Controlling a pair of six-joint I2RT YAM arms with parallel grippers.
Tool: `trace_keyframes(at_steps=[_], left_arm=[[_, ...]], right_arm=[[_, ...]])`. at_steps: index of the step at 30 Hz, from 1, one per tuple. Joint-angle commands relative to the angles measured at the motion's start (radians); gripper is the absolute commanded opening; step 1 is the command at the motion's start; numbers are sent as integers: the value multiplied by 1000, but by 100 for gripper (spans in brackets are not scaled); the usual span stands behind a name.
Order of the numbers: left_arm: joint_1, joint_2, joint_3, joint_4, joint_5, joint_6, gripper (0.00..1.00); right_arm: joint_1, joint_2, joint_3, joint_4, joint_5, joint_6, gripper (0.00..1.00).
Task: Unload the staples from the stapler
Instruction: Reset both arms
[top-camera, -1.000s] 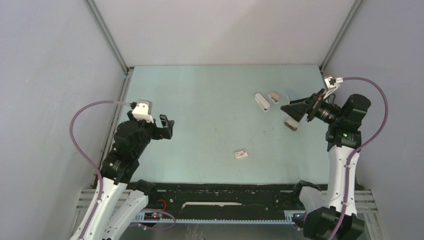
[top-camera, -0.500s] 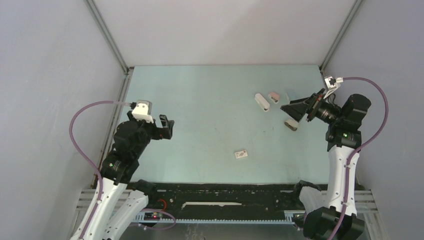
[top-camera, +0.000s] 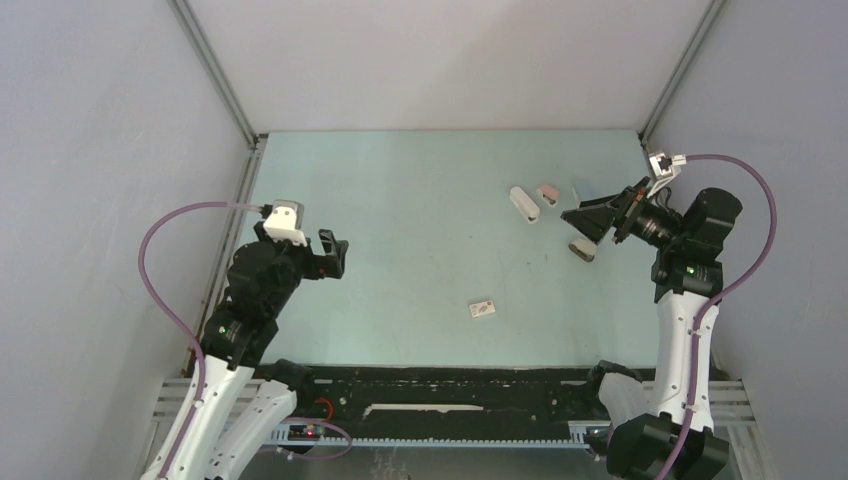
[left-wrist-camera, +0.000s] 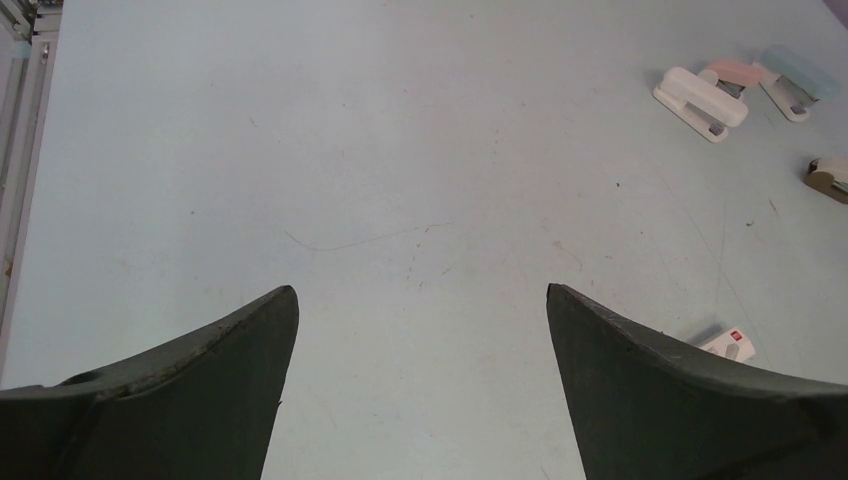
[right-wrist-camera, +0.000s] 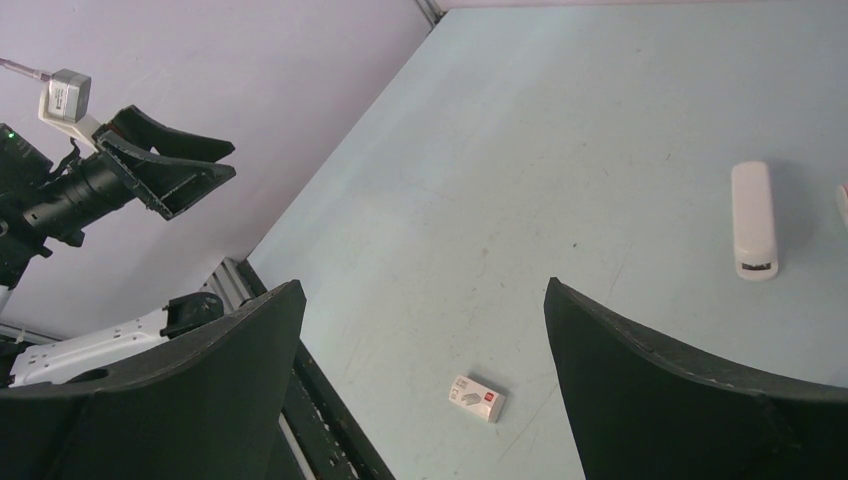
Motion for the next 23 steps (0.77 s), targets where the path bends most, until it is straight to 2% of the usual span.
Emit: trace_keyframes(at_steps=[1, 23], left_arm=[[13, -6, -14, 37, 19, 14, 100], [13, 4, -16, 38, 29, 13, 100]], right_arm=[[-6, -11, 3, 26, -5, 9, 100], [-4, -9, 3, 15, 2, 3, 100]])
